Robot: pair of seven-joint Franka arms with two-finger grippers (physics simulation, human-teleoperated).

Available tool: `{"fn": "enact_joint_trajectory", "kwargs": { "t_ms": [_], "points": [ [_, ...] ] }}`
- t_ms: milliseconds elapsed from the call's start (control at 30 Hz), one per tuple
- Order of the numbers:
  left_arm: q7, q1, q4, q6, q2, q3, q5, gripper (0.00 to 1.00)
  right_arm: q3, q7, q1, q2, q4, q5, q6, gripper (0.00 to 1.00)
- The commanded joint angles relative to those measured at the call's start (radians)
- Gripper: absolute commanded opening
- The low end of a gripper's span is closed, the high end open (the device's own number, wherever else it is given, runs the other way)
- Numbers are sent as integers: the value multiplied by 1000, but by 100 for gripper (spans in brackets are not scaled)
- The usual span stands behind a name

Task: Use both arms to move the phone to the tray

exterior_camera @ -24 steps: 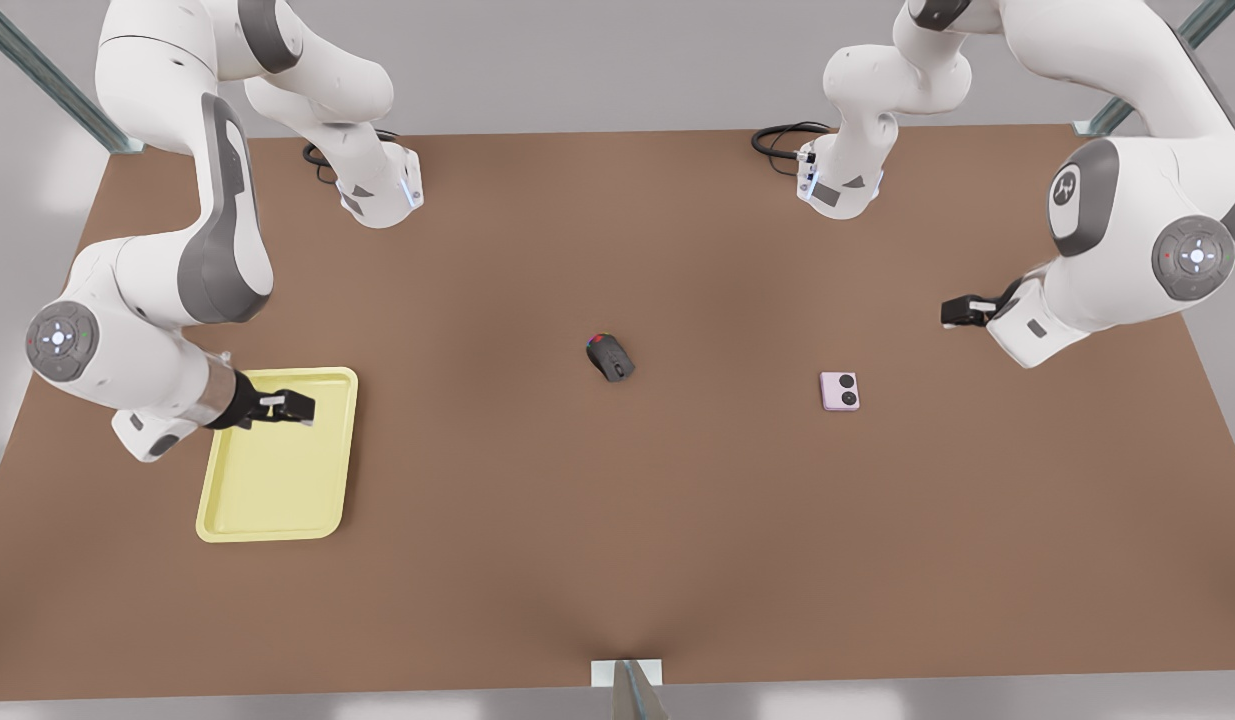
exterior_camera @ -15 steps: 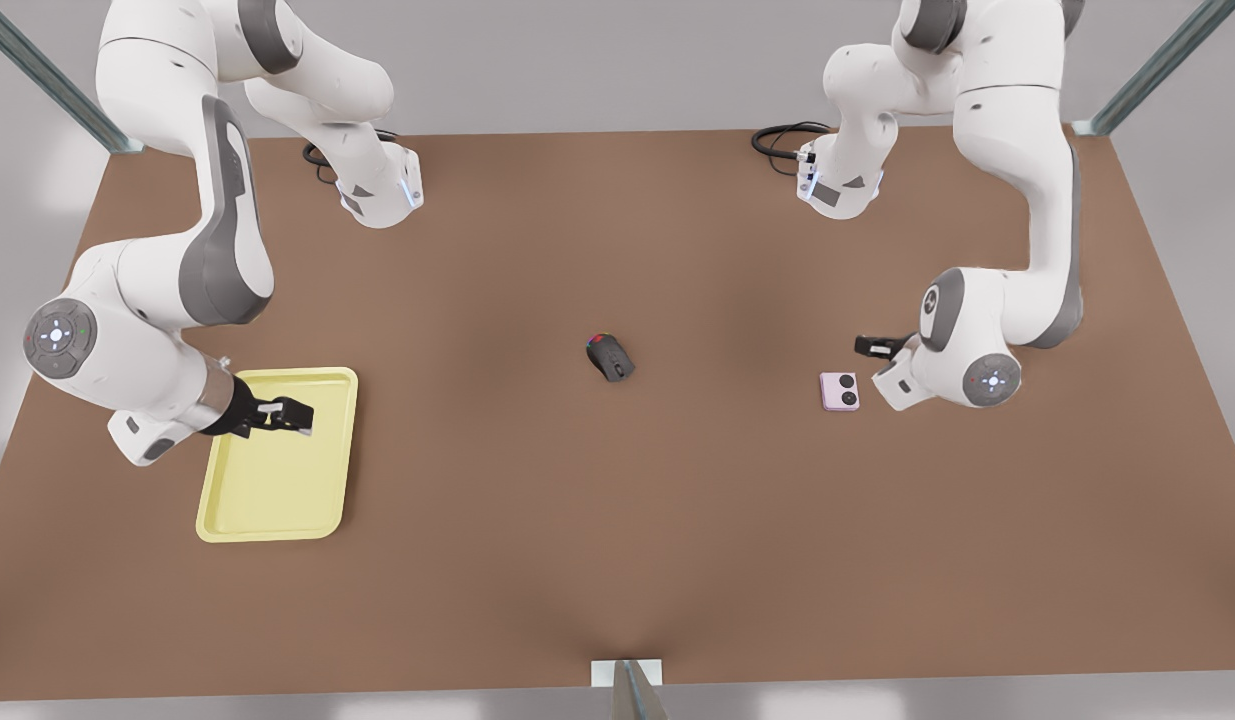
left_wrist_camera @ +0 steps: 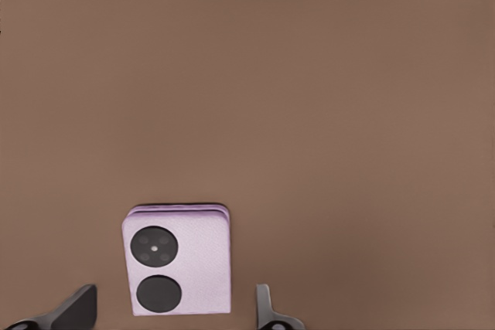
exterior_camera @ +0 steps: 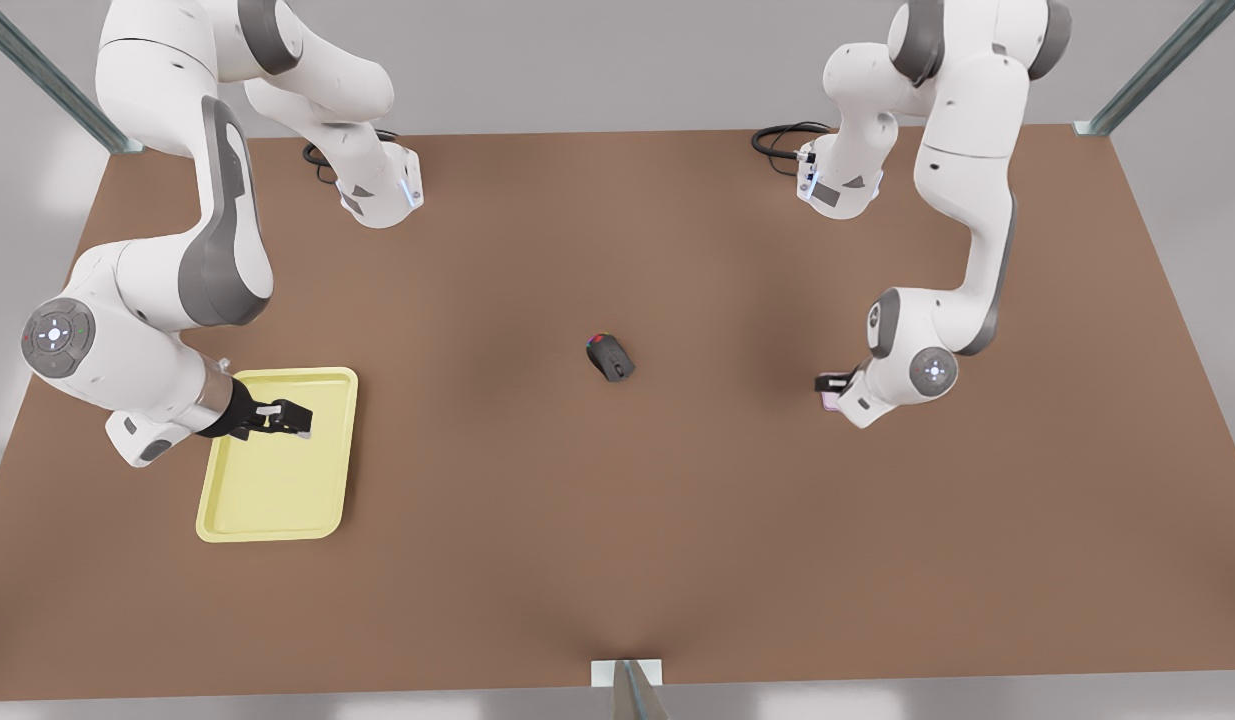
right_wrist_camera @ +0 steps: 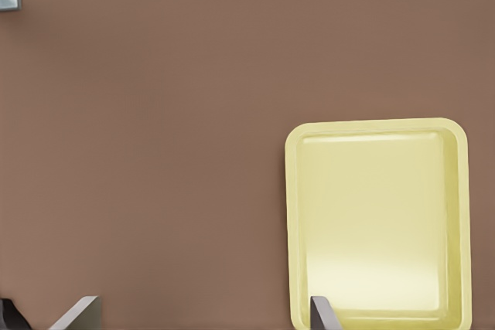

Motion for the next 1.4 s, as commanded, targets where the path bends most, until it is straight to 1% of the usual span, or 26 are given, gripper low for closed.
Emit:
{"fn": "enact_joint_trajectory", "kwargs": {
  "t_ms": [0, 467, 800, 833, 867, 1067, 1133, 1167, 1200, 1267, 1300, 1367],
  "points": [
    [-122, -1, 0, 71, 7, 0, -4, 100, 0, 8, 0, -1, 1, 1, 1, 100],
    [-100, 10, -13, 74, 77, 2, 7, 100, 0, 8, -2, -1, 1, 1, 1, 100],
    [-102, 10, -12, 88, 96, 2, 5, 100, 0, 8, -2, -1, 1, 1, 1, 100],
    [-103, 9, -12, 86, 96, 2, 5, 80, 0, 8, -3, -1, 1, 1, 1, 100],
    [-103, 10, -12, 85, 96, 2, 5, 68, 0, 8, -3, -1, 1, 1, 1, 100],
    [-119, 10, 11, 59, 73, 2, -2, 69, 0, 8, -3, -1, 1, 2, 1, 100],
    [-120, 9, 14, 59, 73, 2, -2, 71, 0, 8, -3, -1, 1, 1, 1, 100],
    [-128, 0, 31, 53, 58, 0, -2, 71, 0, 7, -3, -1, 1, 1, 1, 100],
    [-138, -45, 42, 45, 32, 2, -2, 71, 0, 7, -3, -1, 1, 1, 1, 100],
    [-307, -106, 155, 7, 71, -15, -2, 71, 0, 7, -3, -1, 1, 1, 1, 100],
    [-407, -157, 253, -50, 119, -28, -2, 71, 0, 7, -3, -1, 1, 1, 1, 100],
    [-612, -255, 572, -216, 278, -28, -2, 71, 0, 7, -2, -1, 1, 1, 1, 100]
  ]
}}
